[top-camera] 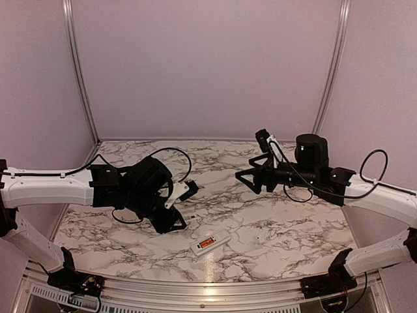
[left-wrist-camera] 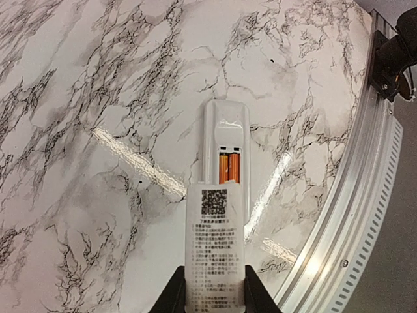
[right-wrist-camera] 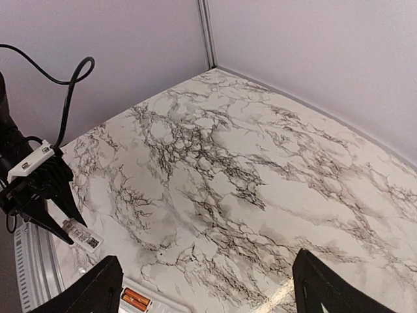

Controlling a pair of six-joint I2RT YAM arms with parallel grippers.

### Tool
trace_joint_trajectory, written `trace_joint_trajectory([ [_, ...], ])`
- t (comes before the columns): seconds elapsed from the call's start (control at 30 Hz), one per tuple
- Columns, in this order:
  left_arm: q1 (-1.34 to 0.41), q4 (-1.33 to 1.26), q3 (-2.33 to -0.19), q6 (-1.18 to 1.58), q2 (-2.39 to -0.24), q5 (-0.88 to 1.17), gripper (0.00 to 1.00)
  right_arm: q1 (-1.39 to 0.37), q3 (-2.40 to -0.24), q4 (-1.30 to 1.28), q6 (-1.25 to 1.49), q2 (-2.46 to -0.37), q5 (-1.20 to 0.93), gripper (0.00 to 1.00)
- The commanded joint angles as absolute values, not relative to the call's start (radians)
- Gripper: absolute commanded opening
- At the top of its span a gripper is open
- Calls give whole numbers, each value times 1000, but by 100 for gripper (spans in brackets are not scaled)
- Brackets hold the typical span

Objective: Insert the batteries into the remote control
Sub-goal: Load the battery cover onto the remote control without the battery cover.

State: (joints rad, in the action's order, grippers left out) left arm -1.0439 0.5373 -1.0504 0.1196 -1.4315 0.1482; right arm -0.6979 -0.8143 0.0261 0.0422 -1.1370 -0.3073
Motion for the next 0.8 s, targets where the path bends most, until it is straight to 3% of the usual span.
trace_joint_trajectory([
  [0.0, -1089, 524, -1054, 94, -1491, -6, 10, -616, -816, -26, 210, -1226, -477, 89],
  [0.37, -1187, 586, -1189, 50, -1692, -133, 11, -528, -795, -41, 317, -1378, -617, 86],
  [0.77, -1221, 690, -1310, 55, -1837, -109, 14, -528, -778, -9, 354, -1470, -688, 82],
])
